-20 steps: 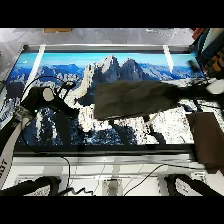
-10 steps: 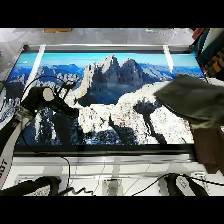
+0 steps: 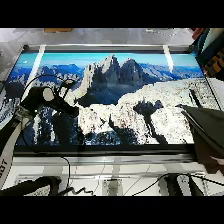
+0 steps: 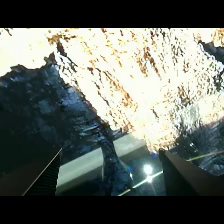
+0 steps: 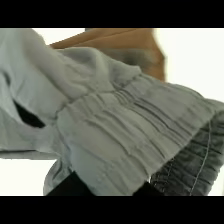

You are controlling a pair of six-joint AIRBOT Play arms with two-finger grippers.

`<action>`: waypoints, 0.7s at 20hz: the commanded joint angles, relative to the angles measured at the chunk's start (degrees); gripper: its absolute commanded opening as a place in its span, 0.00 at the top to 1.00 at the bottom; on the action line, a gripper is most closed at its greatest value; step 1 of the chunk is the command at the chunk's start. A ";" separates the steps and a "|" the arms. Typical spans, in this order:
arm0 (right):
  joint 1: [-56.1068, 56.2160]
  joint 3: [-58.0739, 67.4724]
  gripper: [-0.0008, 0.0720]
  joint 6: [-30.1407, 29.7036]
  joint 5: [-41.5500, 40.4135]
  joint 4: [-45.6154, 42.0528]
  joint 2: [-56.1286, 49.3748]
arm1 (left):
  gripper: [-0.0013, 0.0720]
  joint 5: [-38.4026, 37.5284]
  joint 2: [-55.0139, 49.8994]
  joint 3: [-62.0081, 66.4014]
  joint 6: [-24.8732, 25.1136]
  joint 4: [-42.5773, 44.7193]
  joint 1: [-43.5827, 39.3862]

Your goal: Fold the clothes and pants, and hang the long-sleeved shirts on hangers.

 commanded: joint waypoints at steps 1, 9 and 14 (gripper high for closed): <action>-5.86 0.39 0.96 -0.55 1.03 -4.24 0.37 | 0.03 0.66 -0.02 0.02 0.02 0.00 -0.04; -7.76 0.39 0.04 -0.52 -6.19 -5.95 0.28 | 0.03 1.11 -0.07 0.00 0.02 0.00 -0.04; -7.76 0.37 0.08 -0.59 -12.66 -1.31 -0.13 | 0.03 1.09 -0.07 0.00 0.02 0.00 -0.04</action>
